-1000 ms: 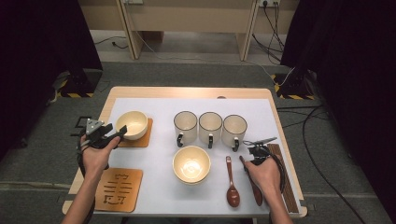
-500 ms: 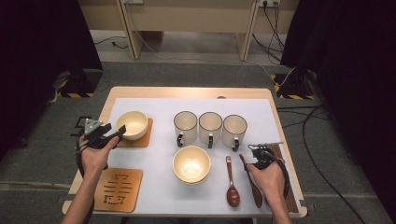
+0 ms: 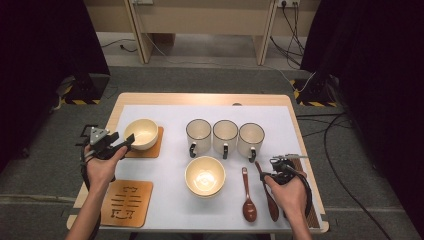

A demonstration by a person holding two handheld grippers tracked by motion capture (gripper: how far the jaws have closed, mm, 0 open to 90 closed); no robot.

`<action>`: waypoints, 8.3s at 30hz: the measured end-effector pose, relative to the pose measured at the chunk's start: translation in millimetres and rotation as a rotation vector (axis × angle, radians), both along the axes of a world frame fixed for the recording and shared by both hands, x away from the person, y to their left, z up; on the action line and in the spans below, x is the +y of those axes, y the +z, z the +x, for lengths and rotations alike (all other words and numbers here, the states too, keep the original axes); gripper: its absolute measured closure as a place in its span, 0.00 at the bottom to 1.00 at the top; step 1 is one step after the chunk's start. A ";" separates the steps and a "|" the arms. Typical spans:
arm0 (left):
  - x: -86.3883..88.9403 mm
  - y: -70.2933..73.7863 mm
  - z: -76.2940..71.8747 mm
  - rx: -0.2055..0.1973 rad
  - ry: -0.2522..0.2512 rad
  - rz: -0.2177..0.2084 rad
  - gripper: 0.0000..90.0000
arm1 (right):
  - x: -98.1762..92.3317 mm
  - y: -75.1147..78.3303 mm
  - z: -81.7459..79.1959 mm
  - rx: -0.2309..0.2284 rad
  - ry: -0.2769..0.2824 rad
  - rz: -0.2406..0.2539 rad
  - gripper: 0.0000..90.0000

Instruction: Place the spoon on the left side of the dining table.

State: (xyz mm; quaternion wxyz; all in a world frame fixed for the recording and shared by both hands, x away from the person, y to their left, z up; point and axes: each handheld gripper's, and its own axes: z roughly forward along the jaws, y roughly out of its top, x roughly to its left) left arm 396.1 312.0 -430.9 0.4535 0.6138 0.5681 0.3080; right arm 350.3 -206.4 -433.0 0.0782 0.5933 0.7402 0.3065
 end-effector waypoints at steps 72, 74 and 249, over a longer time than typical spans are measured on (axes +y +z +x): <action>-14.6 21.5 -21.3 -0.048 -0.057 0.005 0.39 | 9.5 47.6 10.0 -0.523 0.069 0.138 0.95; -16.8 22.5 -20.8 -0.048 -0.064 0.004 0.39 | 11.6 49.4 10.6 -0.534 0.073 0.141 0.95; -213.9 125.3 48.7 -0.141 -0.522 -0.120 0.70 | 119.3 84.6 63.7 -0.781 0.185 0.217 0.95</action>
